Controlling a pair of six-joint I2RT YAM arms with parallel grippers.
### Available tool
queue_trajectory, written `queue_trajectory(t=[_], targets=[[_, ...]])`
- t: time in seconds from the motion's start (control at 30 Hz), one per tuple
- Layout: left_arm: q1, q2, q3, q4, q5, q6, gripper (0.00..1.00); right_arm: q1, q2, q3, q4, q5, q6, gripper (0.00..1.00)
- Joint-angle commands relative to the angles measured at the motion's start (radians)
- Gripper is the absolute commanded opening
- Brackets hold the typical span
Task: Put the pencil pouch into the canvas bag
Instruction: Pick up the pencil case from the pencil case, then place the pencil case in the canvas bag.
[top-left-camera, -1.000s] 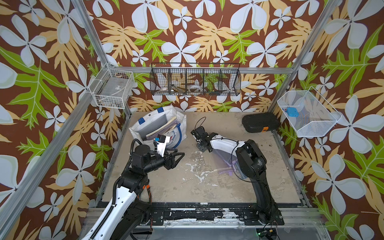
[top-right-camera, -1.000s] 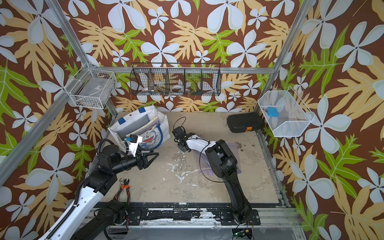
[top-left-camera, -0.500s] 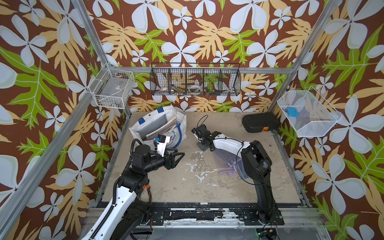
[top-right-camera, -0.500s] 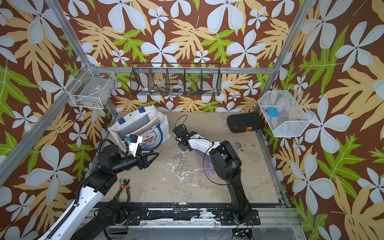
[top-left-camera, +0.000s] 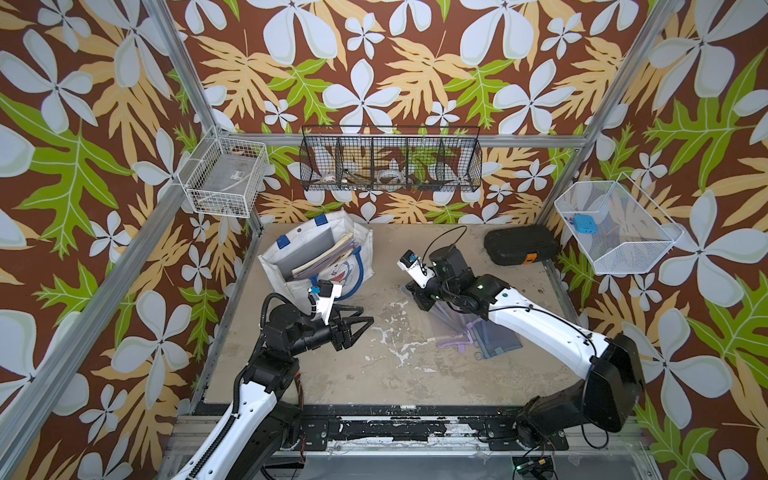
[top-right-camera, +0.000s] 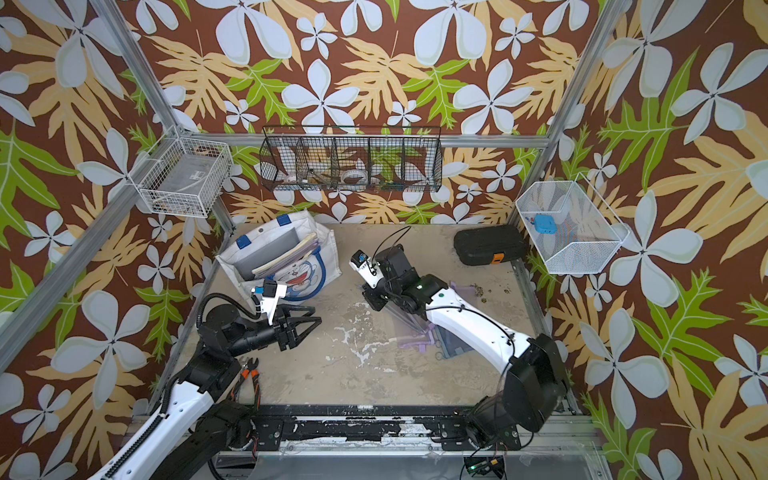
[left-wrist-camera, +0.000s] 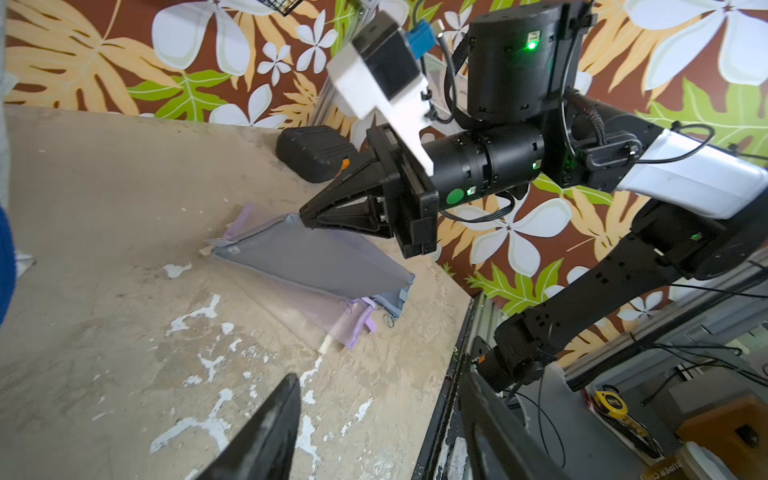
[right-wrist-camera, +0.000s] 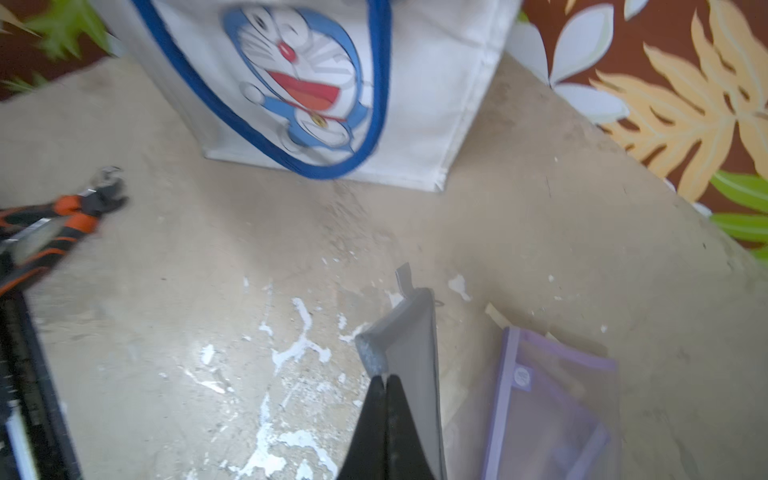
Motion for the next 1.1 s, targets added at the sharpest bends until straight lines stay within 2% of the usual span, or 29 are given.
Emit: queue_trajectory(t=[0.0, 0.2, 0.7, 0.87, 1.07], targets=[[0.000, 0.006, -0.009, 0.112, 0.058, -0.019, 0.64, 0.008, -0.050, 0.003, 0.010, -0.124, -0.037, 0.00], [0.000, -0.006, -0.054, 0.135, 0.057, -0.001, 0.64, 0.011, -0.140, 0.021, -0.003, -0.210, -0.031, 0.00], [0.000, 0.016, -0.164, 0.590, 0.053, -0.193, 0.66, 0.014, -0.281, 0.159, 0.041, -0.459, 0.062, 0.00], [-0.011, 0.105, -0.160, 0.794, 0.029, -0.248, 0.67, 0.020, -0.296, 0.152, 0.088, -0.502, 0.093, 0.00], [-0.101, 0.229, -0.123, 0.938, -0.011, -0.220, 0.67, 0.055, -0.288, 0.181, 0.101, -0.519, 0.104, 0.00]])
